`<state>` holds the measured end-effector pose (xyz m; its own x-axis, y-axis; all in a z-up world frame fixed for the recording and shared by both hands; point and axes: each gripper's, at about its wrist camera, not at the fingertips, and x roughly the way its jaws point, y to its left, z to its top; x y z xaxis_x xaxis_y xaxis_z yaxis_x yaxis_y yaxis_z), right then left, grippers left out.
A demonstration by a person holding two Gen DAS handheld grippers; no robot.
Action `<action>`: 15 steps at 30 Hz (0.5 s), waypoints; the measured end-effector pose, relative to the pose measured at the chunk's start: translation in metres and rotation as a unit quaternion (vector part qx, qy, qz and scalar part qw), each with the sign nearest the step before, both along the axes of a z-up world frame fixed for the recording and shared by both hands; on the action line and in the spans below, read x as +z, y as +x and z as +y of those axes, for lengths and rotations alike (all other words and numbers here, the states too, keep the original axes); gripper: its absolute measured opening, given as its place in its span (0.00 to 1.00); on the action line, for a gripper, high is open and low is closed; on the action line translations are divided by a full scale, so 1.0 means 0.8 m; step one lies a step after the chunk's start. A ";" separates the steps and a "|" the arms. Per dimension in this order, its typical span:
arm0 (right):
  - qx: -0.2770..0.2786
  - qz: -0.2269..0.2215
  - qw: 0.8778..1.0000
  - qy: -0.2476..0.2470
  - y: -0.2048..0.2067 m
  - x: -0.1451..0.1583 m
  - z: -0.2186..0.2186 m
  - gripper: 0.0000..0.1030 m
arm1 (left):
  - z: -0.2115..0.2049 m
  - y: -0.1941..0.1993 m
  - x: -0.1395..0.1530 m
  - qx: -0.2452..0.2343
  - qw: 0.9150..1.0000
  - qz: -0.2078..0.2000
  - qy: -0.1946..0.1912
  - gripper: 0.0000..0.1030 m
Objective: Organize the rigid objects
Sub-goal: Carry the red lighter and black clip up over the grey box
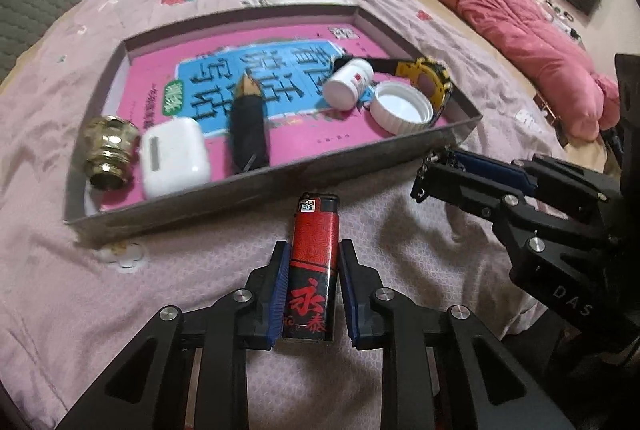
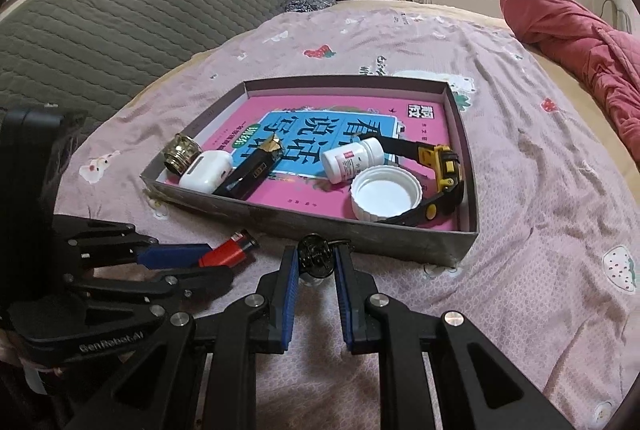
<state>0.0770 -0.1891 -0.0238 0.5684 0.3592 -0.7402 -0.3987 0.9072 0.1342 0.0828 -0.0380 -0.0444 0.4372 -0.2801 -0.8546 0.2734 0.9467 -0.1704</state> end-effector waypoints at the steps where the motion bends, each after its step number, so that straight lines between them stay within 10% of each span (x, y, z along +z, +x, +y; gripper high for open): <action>1: 0.001 -0.003 1.000 0.001 -0.002 0.002 0.001 0.18 | 0.001 0.000 0.003 0.002 1.000 -0.002 -0.002 0.24; 15: 0.006 -0.048 0.999 0.003 -0.016 0.039 0.013 0.18 | 0.018 -0.009 0.055 0.035 0.998 -0.046 -0.003 0.24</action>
<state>0.0639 -0.1783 0.0078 0.6326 0.3709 -0.6799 -0.4203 0.9018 0.1008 0.0759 -0.0239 -0.0002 0.5326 -0.2515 -0.8082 0.2215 0.9630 -0.1537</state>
